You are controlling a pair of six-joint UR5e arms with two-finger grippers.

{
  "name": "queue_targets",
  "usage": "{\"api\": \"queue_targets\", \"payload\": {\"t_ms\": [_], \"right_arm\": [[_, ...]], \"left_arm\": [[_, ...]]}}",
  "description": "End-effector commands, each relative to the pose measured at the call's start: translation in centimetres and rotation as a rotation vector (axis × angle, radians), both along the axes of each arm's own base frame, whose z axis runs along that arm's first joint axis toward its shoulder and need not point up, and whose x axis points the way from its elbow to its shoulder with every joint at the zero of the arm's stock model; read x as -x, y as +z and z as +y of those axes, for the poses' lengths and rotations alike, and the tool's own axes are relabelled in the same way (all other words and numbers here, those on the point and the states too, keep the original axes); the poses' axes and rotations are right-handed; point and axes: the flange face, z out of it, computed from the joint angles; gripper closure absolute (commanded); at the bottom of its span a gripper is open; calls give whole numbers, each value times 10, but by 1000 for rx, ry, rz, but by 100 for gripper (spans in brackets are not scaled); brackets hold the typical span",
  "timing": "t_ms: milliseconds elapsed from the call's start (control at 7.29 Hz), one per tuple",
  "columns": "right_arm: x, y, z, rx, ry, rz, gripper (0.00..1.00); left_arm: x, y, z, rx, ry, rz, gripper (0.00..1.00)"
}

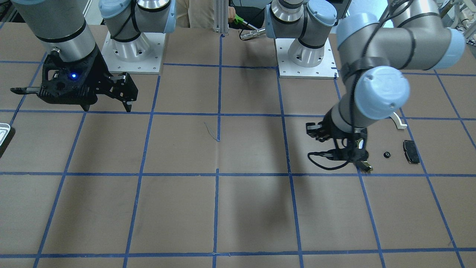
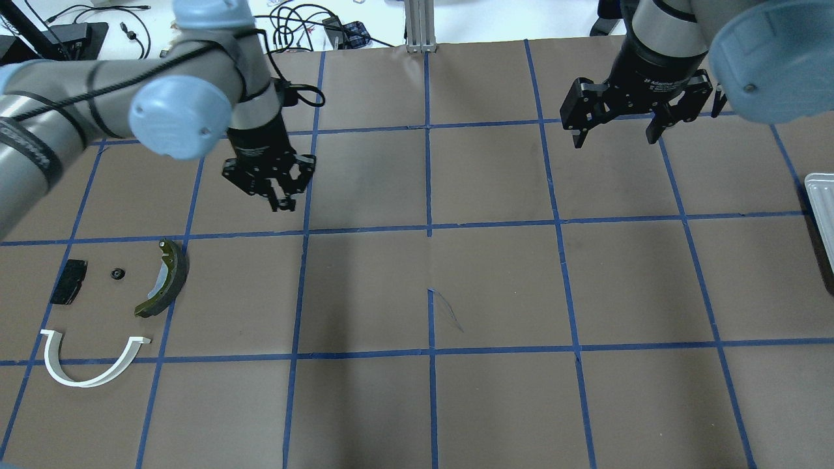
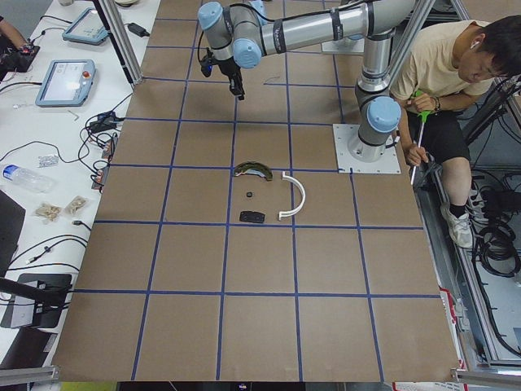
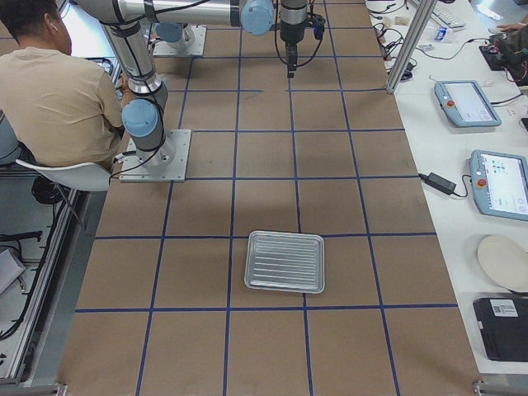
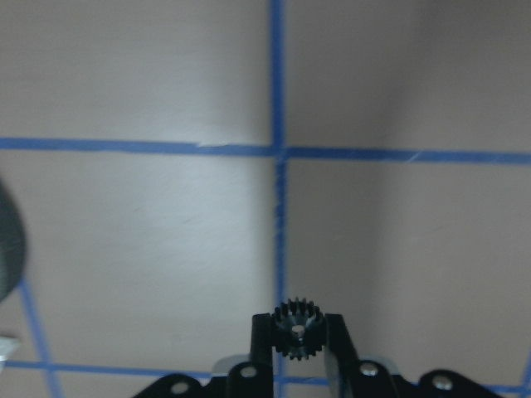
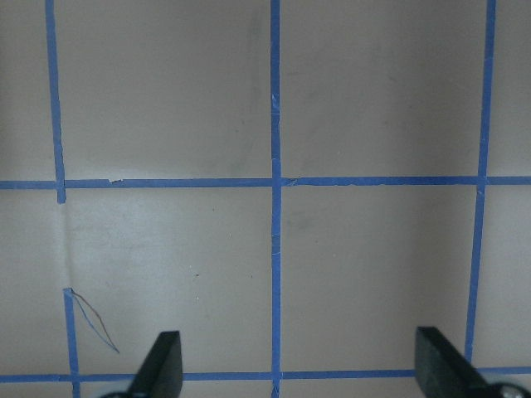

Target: Place bearing gear from tray to pile

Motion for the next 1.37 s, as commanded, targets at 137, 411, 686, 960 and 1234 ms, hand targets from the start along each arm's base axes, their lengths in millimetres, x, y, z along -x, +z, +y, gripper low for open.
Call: {"api": "queue_targets", "payload": {"t_ms": [137,411,686,960,1234], "right_arm": [[0,0,0,-1,-1,0,0],[0,0,0,0,-1,0,0],[0,0,0,-1,-4,-1,0],[0,-1,0,-1,-4,-1,0],[0,1,1,2,-4,-1,0]], "left_arm": [[-191,-15,18,-38,-16,-15,100],[-229,-73,42,12,-63,-4,100],[-239,-118,74,80,-51,24,100],[-253,-140,84,125,-48,98,100],[-253,-146,81,166,-58,70,100]]}}
